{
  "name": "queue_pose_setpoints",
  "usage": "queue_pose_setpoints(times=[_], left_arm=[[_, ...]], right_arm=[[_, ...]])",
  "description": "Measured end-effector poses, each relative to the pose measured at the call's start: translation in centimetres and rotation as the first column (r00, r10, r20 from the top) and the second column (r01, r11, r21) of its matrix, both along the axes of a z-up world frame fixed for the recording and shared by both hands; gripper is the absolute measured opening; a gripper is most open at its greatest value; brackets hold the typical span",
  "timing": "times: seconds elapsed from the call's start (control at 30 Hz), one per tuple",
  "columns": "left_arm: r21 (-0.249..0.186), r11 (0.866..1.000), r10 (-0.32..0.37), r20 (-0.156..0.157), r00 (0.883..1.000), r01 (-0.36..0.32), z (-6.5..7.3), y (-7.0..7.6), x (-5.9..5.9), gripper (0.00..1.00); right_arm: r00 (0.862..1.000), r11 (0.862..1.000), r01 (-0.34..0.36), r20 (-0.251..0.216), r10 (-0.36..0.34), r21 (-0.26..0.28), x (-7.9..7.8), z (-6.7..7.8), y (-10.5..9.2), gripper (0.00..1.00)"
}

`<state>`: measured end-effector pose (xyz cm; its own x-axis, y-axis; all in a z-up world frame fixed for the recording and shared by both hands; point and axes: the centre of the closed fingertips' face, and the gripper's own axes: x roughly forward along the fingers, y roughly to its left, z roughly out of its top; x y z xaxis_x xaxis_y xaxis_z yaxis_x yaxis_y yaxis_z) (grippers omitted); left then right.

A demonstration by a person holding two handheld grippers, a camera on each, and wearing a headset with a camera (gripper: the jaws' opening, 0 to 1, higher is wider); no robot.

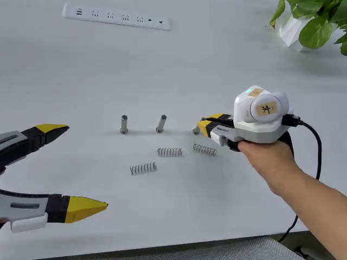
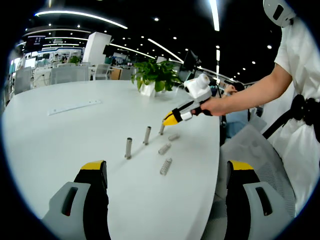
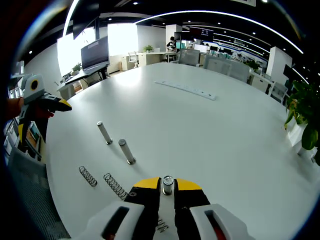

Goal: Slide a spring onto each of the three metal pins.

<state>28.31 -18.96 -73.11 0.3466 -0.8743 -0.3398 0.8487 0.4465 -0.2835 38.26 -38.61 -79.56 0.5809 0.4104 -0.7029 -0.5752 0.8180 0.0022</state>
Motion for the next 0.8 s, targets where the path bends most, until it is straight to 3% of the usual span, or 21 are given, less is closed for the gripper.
queue_pose_setpoints(times=[0.8], left_arm=[[0.004, 1.0, -0.01, 0.006, 1.0, 0.01, 0.15, -0.24, -0.13, 0.98]], right_arm=[[1.0, 0.999, -0.006, 0.019, 0.005, 0.033, -0.01, 0.93, 0.07, 0.21]])
